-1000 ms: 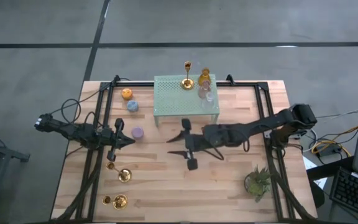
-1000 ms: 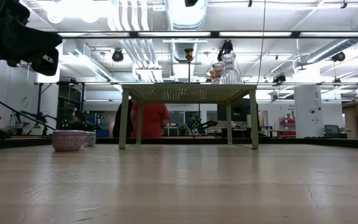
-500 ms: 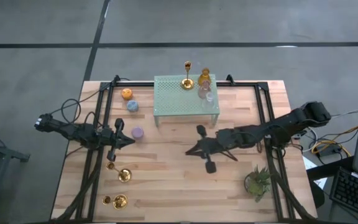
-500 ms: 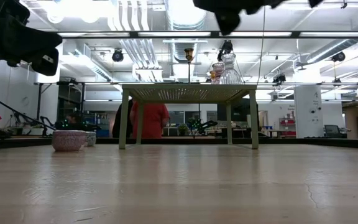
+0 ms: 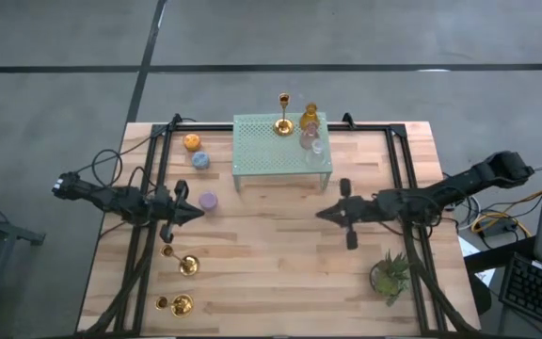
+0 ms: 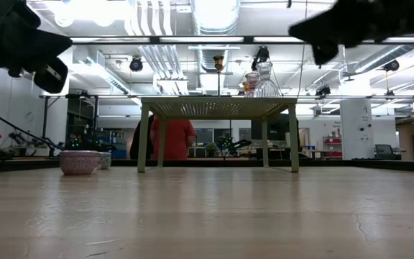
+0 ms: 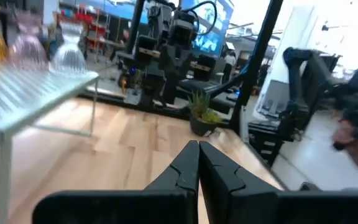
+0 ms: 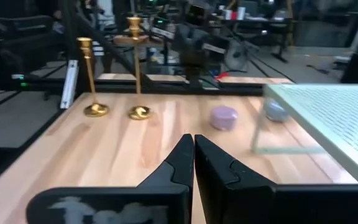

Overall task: Pick & Place candle stick holders
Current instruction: Put the top gold candle holder on the shelf

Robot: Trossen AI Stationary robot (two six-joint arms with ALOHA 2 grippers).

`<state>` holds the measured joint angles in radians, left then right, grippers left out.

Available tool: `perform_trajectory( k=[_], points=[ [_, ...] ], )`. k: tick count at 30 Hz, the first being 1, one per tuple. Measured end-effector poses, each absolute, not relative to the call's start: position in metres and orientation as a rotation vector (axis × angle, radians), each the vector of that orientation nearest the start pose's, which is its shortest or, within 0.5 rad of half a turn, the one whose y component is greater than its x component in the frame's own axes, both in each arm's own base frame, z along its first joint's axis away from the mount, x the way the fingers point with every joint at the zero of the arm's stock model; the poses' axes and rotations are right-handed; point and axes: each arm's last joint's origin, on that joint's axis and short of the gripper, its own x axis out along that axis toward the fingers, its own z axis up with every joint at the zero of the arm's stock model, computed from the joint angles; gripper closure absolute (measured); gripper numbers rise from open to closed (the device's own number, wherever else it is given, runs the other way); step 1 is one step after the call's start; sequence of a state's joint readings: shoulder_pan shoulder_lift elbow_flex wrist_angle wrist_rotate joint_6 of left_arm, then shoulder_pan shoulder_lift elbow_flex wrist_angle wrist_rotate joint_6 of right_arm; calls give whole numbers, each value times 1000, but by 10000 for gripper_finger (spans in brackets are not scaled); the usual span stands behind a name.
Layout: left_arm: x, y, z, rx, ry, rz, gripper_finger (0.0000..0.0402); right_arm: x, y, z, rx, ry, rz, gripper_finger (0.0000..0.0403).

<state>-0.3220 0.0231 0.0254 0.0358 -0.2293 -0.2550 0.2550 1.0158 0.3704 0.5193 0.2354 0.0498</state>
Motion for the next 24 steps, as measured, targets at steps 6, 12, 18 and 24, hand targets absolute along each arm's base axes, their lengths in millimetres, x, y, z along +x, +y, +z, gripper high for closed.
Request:
perform_trajectory(
  k=[6, 12, 18, 24],
  points=[
    [93, -25, 175, -402, 3, -126, 388, 174, 31, 191, 89, 121, -101, 394],
    [80, -25, 187, -299, 235, -244, 388, 156, 27, 168, 169, 141, -113, 394],
    [73, -27, 208, -261, 207, -385, 388, 147, 24, 156, 170, 139, -126, 394],
    [72, -31, 223, -374, 185, -513, 397, 146, 24, 154, 191, 112, -128, 394]
  ],
)
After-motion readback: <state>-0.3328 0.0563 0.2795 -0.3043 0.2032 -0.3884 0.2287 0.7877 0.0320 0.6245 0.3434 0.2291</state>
